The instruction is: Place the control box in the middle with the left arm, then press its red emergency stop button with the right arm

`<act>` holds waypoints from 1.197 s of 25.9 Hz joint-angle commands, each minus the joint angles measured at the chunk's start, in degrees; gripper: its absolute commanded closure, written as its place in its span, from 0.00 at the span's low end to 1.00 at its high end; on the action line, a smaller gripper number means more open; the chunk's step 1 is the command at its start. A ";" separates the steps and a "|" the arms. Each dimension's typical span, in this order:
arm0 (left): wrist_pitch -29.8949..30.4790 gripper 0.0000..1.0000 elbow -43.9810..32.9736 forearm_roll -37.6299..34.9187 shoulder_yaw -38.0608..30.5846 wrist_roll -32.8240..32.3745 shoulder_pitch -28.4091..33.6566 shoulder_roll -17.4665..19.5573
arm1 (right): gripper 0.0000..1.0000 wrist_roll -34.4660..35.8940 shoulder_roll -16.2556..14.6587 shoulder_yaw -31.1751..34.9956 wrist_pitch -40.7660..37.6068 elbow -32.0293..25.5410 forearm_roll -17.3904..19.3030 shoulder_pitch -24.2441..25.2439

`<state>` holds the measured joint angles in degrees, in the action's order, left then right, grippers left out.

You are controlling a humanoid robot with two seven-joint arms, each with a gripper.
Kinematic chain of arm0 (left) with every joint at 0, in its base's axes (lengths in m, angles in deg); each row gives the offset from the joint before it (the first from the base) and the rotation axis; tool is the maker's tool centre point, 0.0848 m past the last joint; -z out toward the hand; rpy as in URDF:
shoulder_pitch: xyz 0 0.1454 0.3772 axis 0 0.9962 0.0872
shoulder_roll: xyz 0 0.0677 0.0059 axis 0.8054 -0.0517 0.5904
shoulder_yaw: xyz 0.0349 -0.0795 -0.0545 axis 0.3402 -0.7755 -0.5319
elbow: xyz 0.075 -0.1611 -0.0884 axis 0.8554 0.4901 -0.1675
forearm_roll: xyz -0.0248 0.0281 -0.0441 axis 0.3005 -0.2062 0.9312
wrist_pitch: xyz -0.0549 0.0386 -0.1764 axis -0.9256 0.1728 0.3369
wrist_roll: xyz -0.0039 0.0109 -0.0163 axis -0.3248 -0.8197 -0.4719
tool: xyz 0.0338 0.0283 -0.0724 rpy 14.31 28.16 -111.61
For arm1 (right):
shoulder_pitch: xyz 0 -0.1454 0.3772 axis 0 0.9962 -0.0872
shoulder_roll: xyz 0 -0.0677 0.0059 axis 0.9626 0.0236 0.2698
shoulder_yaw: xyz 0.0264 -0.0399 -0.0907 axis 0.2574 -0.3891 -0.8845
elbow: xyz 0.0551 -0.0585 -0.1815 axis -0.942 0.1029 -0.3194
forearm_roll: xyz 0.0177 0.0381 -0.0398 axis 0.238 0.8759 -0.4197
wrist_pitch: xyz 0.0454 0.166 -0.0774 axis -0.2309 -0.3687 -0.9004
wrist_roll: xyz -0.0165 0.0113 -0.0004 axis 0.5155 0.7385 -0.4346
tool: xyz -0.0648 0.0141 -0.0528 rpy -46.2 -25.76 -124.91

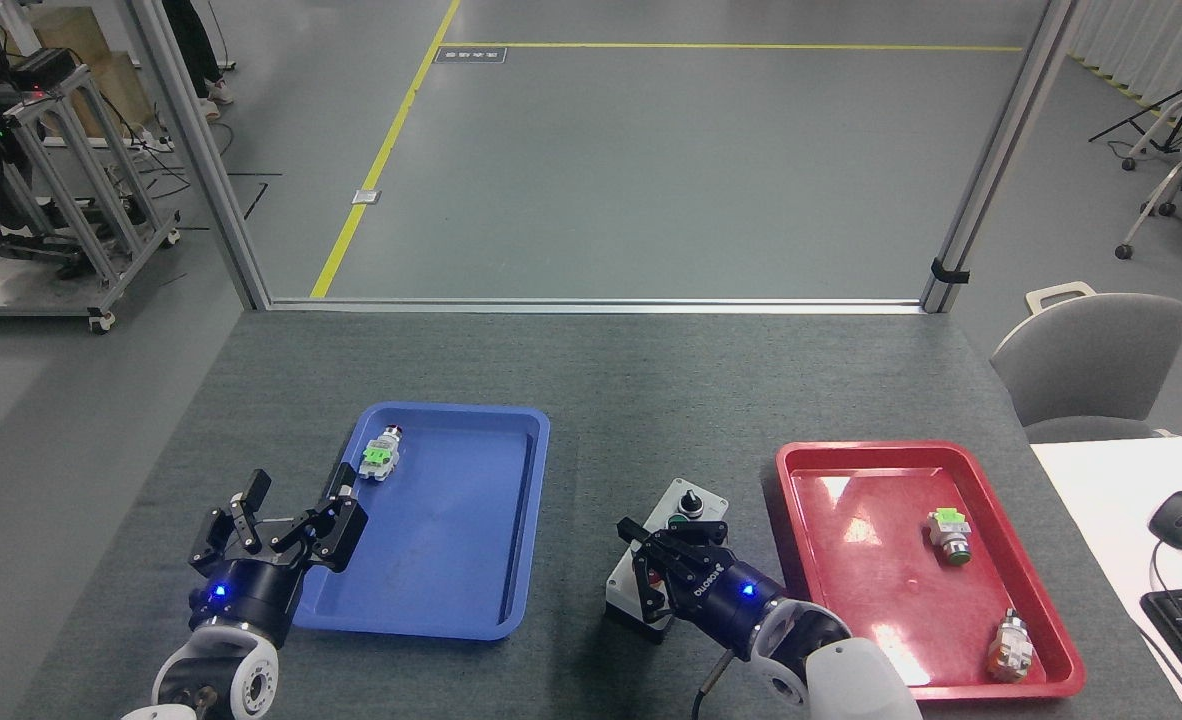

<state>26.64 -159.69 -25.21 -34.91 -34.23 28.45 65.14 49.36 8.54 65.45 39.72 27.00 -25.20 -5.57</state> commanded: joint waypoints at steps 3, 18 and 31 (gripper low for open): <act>0.05 0.01 0.29 -0.04 0.00 0.00 -0.10 0.03 | 1.00 0.05 0.06 -1.09 0.28 0.16 -0.01 0.63; 0.13 0.01 5.21 -0.75 1.23 1.58 0.69 -6.12 | 1.00 -0.04 0.06 -1.26 4.24 2.80 -0.01 1.69; 0.40 0.01 5.39 -0.48 1.14 2.46 0.69 -6.65 | 0.00 0.40 0.58 9.28 10.39 -5.99 3.59 0.63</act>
<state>27.04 -154.31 -25.76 -33.76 -31.74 29.17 58.54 49.10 9.10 69.39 47.36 25.44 -23.38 -4.62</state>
